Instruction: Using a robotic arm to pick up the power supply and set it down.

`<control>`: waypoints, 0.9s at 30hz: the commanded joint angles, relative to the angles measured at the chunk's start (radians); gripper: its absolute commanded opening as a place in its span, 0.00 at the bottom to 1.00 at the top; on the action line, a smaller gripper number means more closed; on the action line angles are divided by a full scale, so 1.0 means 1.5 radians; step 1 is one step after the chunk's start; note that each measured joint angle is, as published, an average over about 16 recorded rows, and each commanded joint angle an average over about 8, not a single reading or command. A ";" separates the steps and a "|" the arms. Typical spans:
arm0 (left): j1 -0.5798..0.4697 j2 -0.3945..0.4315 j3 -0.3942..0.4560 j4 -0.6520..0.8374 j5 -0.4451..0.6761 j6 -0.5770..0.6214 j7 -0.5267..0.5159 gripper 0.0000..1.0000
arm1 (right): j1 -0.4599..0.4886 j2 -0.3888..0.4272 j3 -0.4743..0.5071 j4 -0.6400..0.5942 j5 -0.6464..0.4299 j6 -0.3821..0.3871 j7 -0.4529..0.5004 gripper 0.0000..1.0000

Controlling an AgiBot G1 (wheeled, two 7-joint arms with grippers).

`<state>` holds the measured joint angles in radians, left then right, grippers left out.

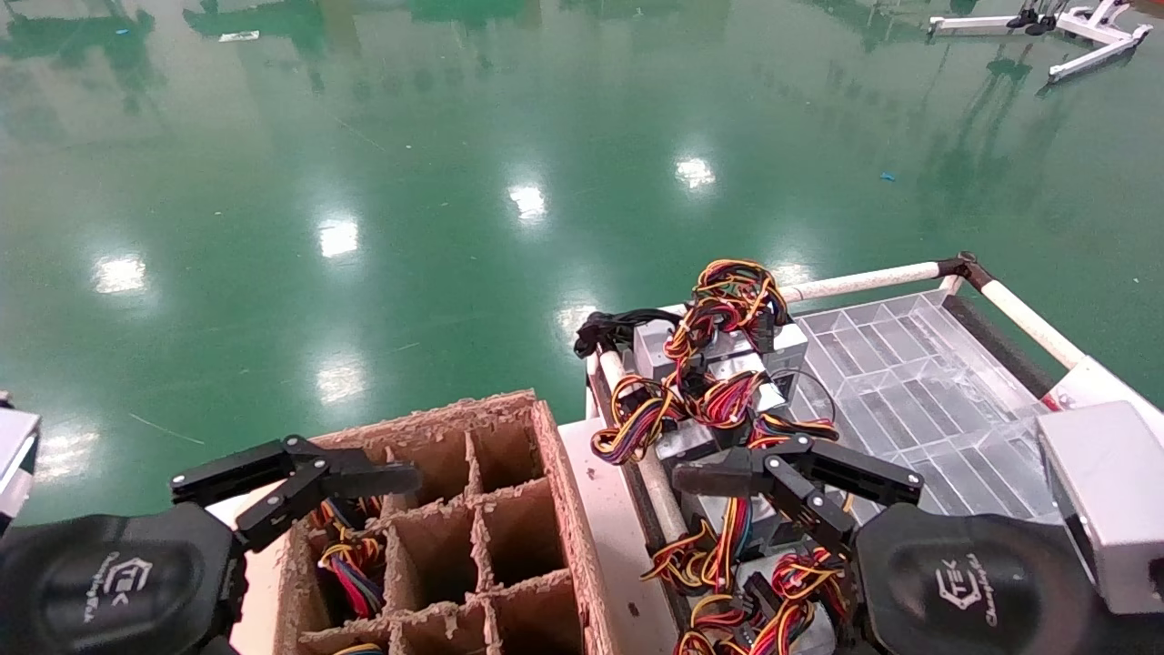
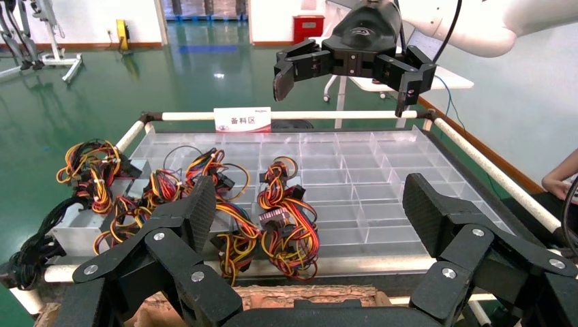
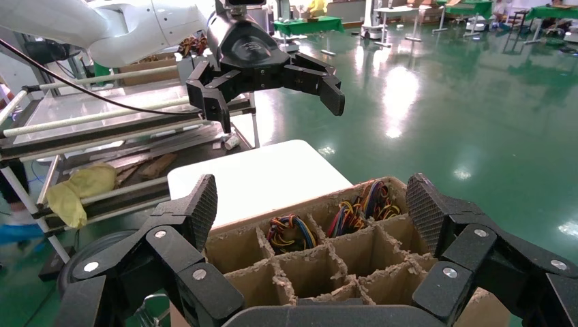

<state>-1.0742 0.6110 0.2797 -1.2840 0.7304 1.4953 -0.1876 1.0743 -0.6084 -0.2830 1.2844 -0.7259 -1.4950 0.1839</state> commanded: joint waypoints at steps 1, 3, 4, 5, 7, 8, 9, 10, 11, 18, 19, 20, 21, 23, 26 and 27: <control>0.000 0.000 0.000 0.000 0.000 0.000 0.000 1.00 | 0.000 0.000 0.000 0.000 0.000 0.000 0.000 1.00; 0.000 0.000 0.000 0.000 0.000 0.000 0.000 1.00 | 0.000 0.000 0.000 0.000 0.000 0.000 0.000 1.00; 0.000 0.000 0.000 0.000 0.000 0.000 0.000 1.00 | 0.000 0.000 0.000 0.000 0.000 0.000 0.000 1.00; 0.000 0.000 0.000 0.000 0.000 0.000 0.000 1.00 | 0.000 0.000 0.000 0.000 0.000 0.000 0.000 1.00; 0.000 0.000 0.000 0.000 0.000 0.000 0.000 1.00 | 0.000 0.000 0.000 0.000 0.000 0.000 0.000 1.00; 0.000 0.000 0.000 0.000 0.000 0.000 0.000 1.00 | 0.000 0.000 0.000 0.000 0.000 0.000 0.000 1.00; 0.000 0.000 0.000 0.000 0.000 0.000 0.000 1.00 | 0.000 0.000 0.000 0.000 0.000 0.000 0.000 1.00; 0.000 0.000 0.000 0.000 0.000 0.000 0.000 1.00 | 0.000 0.000 0.000 0.000 0.000 0.000 0.000 1.00; 0.000 0.000 0.000 0.000 0.000 0.000 0.000 1.00 | 0.000 0.000 0.000 0.000 0.000 0.000 0.000 1.00; 0.000 0.000 0.000 0.000 0.000 0.000 0.000 1.00 | 0.000 0.000 0.000 0.000 0.000 0.000 0.000 1.00; 0.000 0.000 0.000 0.000 0.000 0.000 0.000 1.00 | 0.000 0.000 0.000 0.000 0.000 0.000 0.000 1.00; 0.000 0.000 0.000 0.000 0.000 0.000 0.000 1.00 | 0.000 0.000 0.000 0.000 0.000 0.000 0.000 1.00; 0.000 0.000 0.000 0.000 0.000 0.000 0.000 1.00 | 0.000 0.000 0.000 0.000 0.000 0.000 0.000 1.00; 0.000 0.000 0.000 0.000 0.000 0.000 0.000 1.00 | 0.000 0.000 0.000 0.000 0.000 0.000 0.000 1.00; 0.000 0.000 0.000 0.000 0.000 0.000 0.000 1.00 | 0.000 0.000 0.000 0.000 0.000 0.000 0.000 1.00; 0.000 0.000 0.000 0.000 0.000 0.000 0.000 1.00 | 0.000 0.000 0.000 0.000 0.000 0.000 0.000 1.00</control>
<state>-1.0742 0.6110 0.2797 -1.2840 0.7304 1.4953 -0.1876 1.0743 -0.6084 -0.2830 1.2844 -0.7259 -1.4950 0.1839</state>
